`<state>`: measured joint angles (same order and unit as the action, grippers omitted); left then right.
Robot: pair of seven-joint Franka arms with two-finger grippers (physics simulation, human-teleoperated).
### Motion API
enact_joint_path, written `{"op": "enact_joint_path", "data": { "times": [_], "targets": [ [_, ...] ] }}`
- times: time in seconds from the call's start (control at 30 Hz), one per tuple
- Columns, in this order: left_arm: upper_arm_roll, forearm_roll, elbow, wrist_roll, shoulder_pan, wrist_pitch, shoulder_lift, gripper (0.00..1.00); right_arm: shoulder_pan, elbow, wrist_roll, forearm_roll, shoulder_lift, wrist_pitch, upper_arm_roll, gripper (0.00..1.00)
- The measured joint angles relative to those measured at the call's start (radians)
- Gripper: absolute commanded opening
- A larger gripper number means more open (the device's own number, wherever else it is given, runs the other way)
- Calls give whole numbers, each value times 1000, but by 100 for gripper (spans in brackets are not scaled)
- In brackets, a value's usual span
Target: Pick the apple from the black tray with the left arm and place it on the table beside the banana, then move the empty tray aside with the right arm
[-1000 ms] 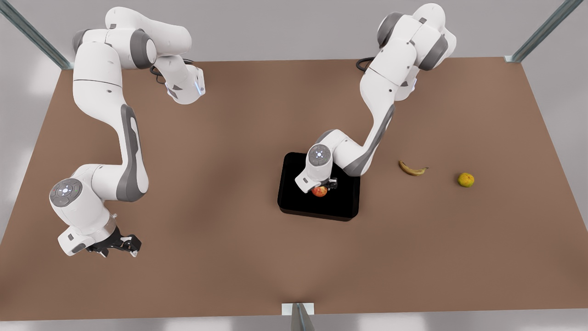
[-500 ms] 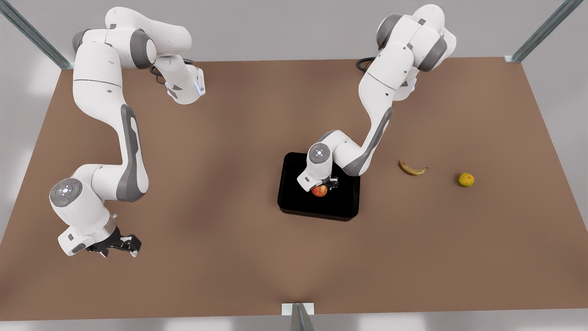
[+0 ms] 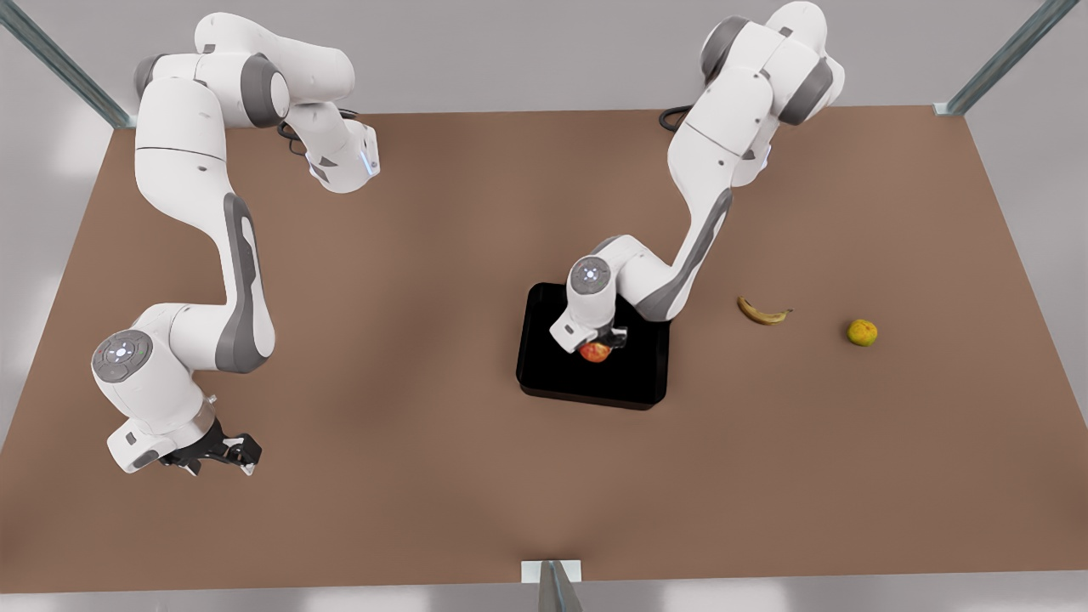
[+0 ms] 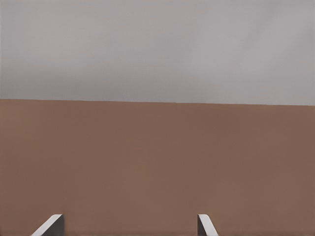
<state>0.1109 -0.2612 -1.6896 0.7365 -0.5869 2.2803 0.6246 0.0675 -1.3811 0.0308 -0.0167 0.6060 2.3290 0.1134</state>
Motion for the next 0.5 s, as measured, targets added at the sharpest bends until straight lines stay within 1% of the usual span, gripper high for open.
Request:
{"op": "enact_joint_path", "data": {
  "times": [0.1, 0.17, 0.23, 0.3, 0.37, 0.4, 0.43, 0.47, 0.5],
  "targets": [
    [-3, 6, 57, -24, 37, -141, -74, 66, 0, 0, 0, 0, 0, 0, 0, 100],
    [-4, 8, 75, -63, 115, -235, -123, 66, 14, -3, 0, 2, -22, -25, -6, 100],
    [-5, 9, 81, -117, 210, -306, -145, 66, 114, 1, -4, 4, -117, -145, -12, 100],
    [-6, 7, 94, -188, 334, -355, -149, 66, 213, 31, -21, 3, -205, -311, -23, 100],
    [-5, 4, 104, -264, 442, -374, -126, 66, 256, 43, -53, -29, -309, -484, -77, 99],
    [-4, -1, 105, -299, 477, -367, -95, 66, 253, 44, -80, -55, -351, -563, -139, 95],
    [-4, -16, 105, -333, 508, -352, -60, 66, 255, 44, -122, -73, -374, -631, -223, 100],
    [-3, -27, 105, -366, 543, -331, -27, 66, 273, 40, -172, -95, -377, -683, -285, 100],
    [-3, -35, 105, -398, 570, -305, 10, 66, 290, 35, -227, -122, -363, -720, -322, 100]
  ]
}}
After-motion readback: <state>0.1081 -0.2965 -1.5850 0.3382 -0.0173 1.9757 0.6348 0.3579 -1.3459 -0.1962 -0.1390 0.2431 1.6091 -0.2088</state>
